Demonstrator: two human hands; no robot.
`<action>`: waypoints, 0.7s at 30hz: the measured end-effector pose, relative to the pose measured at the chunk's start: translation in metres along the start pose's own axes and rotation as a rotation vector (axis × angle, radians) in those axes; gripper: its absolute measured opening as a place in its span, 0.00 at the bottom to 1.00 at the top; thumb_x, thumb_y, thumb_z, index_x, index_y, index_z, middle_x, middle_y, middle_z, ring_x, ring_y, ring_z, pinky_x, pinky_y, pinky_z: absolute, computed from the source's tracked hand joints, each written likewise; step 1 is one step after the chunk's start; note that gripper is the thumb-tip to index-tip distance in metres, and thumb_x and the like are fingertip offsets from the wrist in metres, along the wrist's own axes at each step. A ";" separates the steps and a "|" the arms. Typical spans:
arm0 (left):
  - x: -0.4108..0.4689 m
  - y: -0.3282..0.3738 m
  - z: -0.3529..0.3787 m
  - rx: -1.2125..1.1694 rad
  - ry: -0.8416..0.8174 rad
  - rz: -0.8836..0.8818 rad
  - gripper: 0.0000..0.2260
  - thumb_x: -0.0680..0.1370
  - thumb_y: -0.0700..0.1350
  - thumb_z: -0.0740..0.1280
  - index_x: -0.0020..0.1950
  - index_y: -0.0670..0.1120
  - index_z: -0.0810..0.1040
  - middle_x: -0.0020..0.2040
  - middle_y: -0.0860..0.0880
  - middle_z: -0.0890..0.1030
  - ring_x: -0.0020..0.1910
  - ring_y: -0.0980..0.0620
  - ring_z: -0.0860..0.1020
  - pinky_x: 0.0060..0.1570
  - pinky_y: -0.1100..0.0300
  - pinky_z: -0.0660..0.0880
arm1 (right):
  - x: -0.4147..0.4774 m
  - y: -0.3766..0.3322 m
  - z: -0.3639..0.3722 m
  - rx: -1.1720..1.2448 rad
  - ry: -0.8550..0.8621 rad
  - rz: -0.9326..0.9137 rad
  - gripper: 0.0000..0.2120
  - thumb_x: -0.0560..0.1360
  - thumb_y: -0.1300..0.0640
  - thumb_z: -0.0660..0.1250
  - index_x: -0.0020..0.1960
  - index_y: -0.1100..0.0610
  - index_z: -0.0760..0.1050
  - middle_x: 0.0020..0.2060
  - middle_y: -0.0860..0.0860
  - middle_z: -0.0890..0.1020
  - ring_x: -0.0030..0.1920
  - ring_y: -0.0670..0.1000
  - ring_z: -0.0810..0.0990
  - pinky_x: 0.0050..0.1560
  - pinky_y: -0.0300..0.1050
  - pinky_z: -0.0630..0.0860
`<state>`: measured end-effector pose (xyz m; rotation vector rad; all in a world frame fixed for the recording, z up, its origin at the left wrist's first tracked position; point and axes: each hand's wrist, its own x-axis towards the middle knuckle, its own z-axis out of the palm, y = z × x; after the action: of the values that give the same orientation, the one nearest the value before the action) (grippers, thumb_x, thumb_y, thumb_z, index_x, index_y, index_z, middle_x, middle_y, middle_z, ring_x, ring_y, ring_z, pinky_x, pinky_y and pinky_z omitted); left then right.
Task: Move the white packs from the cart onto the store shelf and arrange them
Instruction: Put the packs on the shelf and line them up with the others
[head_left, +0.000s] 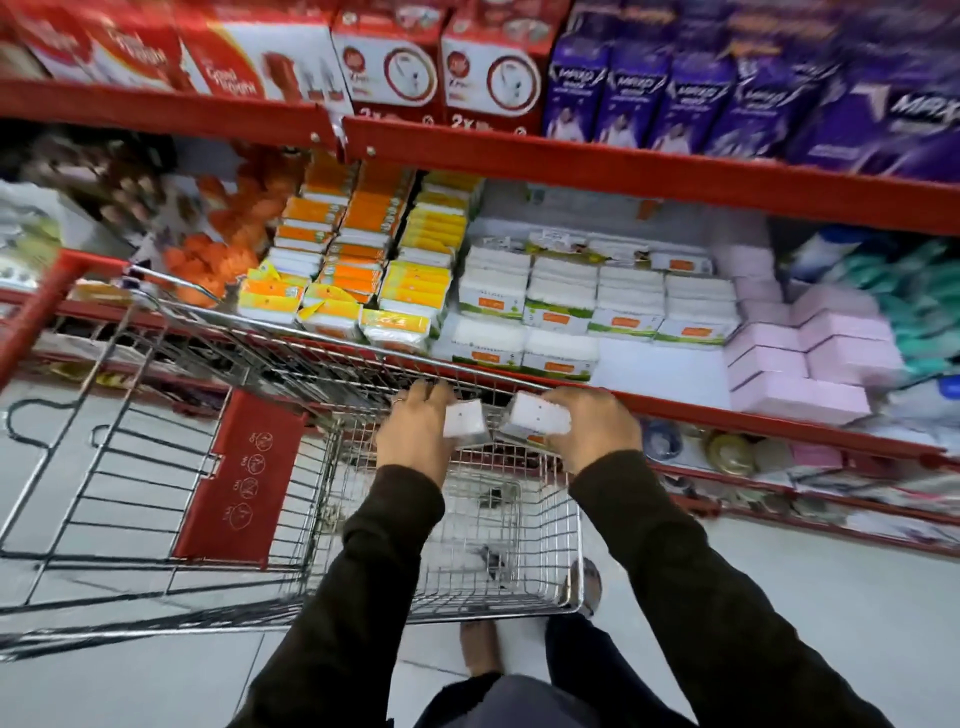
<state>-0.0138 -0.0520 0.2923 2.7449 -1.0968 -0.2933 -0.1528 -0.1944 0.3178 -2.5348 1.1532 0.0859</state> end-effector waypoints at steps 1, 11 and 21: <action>0.001 0.010 -0.006 0.030 0.015 0.028 0.23 0.69 0.45 0.77 0.61 0.48 0.74 0.59 0.46 0.76 0.56 0.43 0.78 0.48 0.49 0.78 | -0.001 0.006 -0.009 0.002 0.026 0.016 0.21 0.71 0.59 0.74 0.62 0.45 0.78 0.55 0.52 0.83 0.58 0.54 0.80 0.55 0.48 0.79; 0.038 0.137 -0.013 0.007 0.036 0.263 0.22 0.69 0.43 0.77 0.59 0.50 0.74 0.56 0.48 0.76 0.53 0.45 0.79 0.46 0.53 0.78 | 0.021 0.108 -0.079 -0.065 0.188 0.181 0.24 0.68 0.59 0.74 0.61 0.41 0.79 0.55 0.52 0.83 0.57 0.54 0.80 0.58 0.46 0.77; 0.089 0.235 0.024 0.045 -0.048 0.326 0.25 0.69 0.44 0.77 0.63 0.49 0.71 0.60 0.48 0.75 0.56 0.46 0.78 0.51 0.51 0.79 | 0.077 0.197 -0.093 -0.140 0.111 0.183 0.22 0.70 0.56 0.73 0.61 0.39 0.78 0.51 0.52 0.83 0.52 0.55 0.83 0.55 0.45 0.78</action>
<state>-0.1116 -0.2838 0.3126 2.5496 -1.5530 -0.2922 -0.2562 -0.4005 0.3316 -2.5758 1.4695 0.0754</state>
